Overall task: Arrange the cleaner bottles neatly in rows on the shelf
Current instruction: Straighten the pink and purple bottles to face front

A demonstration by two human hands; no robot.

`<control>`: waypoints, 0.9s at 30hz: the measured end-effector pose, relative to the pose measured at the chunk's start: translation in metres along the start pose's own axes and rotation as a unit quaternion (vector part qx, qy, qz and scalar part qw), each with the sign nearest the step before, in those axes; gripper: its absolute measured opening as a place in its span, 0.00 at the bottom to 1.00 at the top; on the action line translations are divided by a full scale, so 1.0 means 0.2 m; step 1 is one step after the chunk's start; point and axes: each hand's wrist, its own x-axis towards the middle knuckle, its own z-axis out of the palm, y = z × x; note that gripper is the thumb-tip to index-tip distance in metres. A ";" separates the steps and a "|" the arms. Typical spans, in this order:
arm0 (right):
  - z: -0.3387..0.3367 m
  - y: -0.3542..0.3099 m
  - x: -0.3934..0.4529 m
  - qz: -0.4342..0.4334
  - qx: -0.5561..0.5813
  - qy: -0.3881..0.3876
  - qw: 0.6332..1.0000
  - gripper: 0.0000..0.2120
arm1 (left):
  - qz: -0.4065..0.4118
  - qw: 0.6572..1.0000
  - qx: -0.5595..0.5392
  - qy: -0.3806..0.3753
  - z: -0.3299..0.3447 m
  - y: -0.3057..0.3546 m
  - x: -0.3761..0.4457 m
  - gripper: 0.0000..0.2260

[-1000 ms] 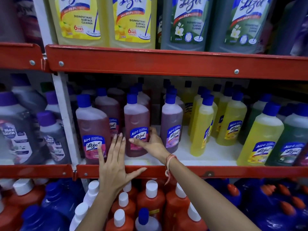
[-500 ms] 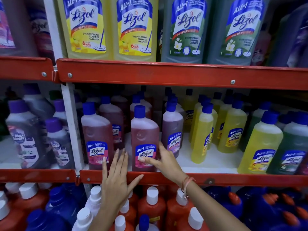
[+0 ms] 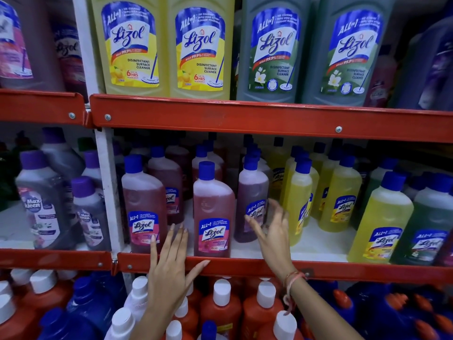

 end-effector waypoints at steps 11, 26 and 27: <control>0.03 0.17 0.24 0.128 0.160 -0.175 0.963 0.37 | 0.002 1.000 0.009 0.001 0.00 -0.01 0.01 0.36; -0.15 0.15 0.10 0.115 0.151 -0.190 0.963 0.35 | 0.007 0.999 0.033 0.014 0.04 -0.02 0.00 0.35; -0.16 0.15 0.08 0.111 0.148 -0.187 0.965 0.36 | 0.007 0.999 0.036 0.011 0.03 -0.01 0.00 0.35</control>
